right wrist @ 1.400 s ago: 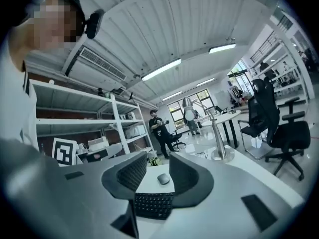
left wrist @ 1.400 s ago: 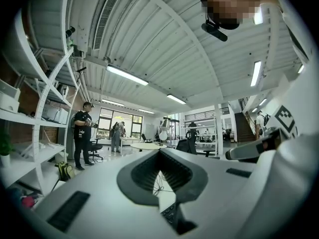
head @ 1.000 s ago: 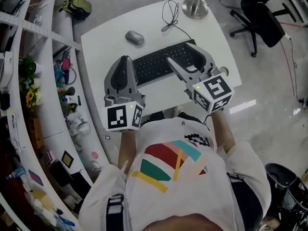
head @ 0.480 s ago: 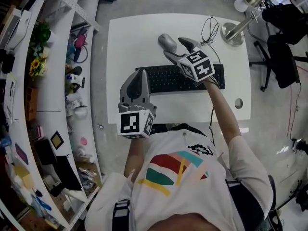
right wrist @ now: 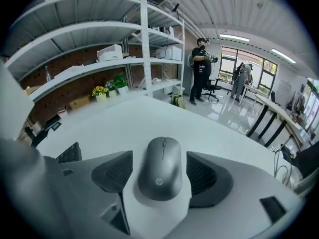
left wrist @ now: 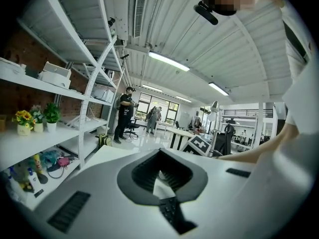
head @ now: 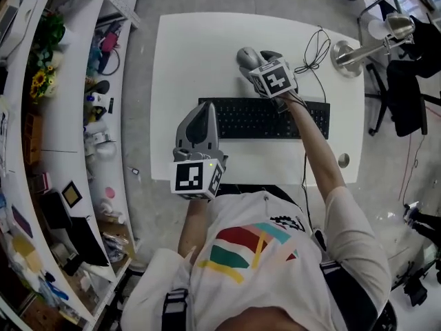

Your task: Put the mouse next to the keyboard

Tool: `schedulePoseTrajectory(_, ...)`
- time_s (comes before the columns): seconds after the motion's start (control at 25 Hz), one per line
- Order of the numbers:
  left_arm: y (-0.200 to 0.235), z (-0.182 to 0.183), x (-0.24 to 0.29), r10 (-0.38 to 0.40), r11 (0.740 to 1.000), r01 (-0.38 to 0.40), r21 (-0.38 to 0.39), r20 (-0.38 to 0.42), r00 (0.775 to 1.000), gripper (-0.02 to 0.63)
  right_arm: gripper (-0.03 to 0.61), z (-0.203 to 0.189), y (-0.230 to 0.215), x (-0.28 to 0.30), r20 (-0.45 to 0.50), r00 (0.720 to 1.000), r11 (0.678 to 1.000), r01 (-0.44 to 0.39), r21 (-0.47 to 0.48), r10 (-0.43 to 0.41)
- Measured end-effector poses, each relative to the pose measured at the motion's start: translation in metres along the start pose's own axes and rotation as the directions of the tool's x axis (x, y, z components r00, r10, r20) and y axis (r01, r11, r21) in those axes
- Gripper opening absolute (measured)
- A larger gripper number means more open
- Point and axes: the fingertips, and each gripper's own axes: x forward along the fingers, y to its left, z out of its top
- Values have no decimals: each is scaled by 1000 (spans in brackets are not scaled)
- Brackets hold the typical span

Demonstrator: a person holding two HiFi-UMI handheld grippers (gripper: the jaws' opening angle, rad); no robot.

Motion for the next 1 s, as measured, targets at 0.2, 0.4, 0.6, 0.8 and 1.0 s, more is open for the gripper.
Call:
schedulePoseTrajectory(0.2, 20, 0, 2, 23, 1000, -23, -10, -4, 1000, 41, 313, -9, 1, 20, -64, 998, 998, -7, 60, 11)
schedulePoseTrajectory(0.4, 30, 1, 3, 33, 999, -33, -22, -8, 999, 41, 313, -14, -1, 27, -99, 995, 997, 10, 70, -3)
schedulePoseTrajectory(0.6, 31, -1, 7, 21, 999, -22, -29, -10, 1000, 41, 313, -12, -2, 29, -96, 995, 997, 5, 74, 2)
schedulePoseTrajectory(0.8, 27, 0, 11, 7, 1000, -7, -30, -10, 1000, 41, 307, -11, -8, 28, -122, 992, 992, 44, 118, -30)
schedulePoseTrajectory(1.0, 24, 1, 10, 3, 1000, -3, -30, -6, 1000, 41, 304, -12, -9, 25, -134, 990, 990, 59, 124, -43)
